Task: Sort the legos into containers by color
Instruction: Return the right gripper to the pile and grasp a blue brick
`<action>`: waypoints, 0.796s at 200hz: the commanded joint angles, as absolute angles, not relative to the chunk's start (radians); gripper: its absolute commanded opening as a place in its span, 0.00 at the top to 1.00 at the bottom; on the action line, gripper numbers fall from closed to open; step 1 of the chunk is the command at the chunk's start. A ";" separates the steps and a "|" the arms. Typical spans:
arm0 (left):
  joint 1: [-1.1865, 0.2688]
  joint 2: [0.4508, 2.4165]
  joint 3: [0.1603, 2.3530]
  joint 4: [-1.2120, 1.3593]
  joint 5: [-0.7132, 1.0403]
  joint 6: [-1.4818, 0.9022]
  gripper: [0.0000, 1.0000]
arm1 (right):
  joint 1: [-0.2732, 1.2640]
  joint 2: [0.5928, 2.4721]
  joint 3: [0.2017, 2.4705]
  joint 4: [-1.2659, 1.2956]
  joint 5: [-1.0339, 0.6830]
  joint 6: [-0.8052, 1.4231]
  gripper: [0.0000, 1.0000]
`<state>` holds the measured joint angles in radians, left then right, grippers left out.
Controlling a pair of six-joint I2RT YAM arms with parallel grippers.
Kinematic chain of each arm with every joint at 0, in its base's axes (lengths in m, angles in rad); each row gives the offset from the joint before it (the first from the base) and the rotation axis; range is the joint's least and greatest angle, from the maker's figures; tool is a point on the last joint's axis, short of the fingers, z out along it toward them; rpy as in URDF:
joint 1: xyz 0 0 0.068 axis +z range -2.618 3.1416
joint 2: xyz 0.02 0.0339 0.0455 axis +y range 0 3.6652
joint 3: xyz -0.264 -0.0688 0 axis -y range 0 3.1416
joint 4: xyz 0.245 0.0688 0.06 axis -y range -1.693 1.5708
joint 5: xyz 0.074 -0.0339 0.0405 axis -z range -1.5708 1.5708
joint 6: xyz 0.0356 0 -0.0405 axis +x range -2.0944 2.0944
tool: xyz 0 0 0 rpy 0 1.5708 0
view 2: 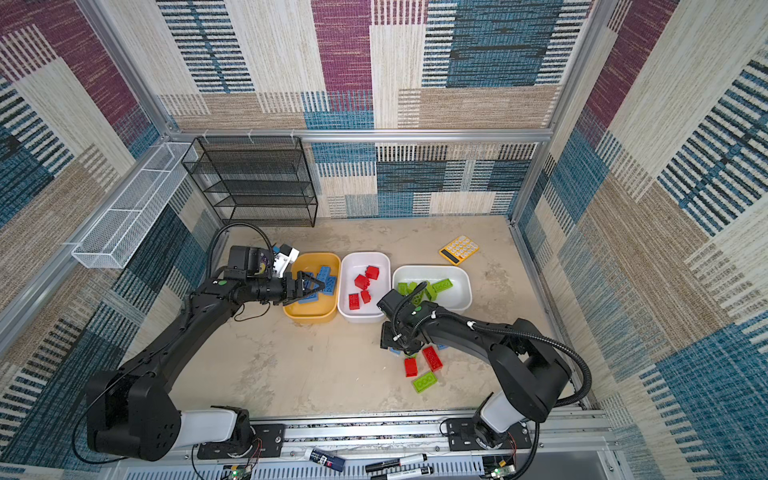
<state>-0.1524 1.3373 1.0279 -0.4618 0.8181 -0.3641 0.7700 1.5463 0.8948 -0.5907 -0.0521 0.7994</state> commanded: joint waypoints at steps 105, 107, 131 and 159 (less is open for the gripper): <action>-0.150 1.288 1.003 -0.501 0.816 -0.314 0.15 | 0.772 1.638 0.961 -0.600 0.040 0.828 0.38; -0.150 1.287 1.003 -0.500 0.815 -0.313 0.15 | 0.772 1.641 0.964 -0.600 0.044 0.828 0.38; -0.150 1.286 1.005 -0.508 0.810 -0.308 0.15 | 0.776 1.667 0.979 -0.605 0.080 0.827 0.41; -0.150 1.286 1.006 -0.509 0.809 -0.307 0.15 | 0.786 1.704 1.000 -0.627 0.122 0.828 0.46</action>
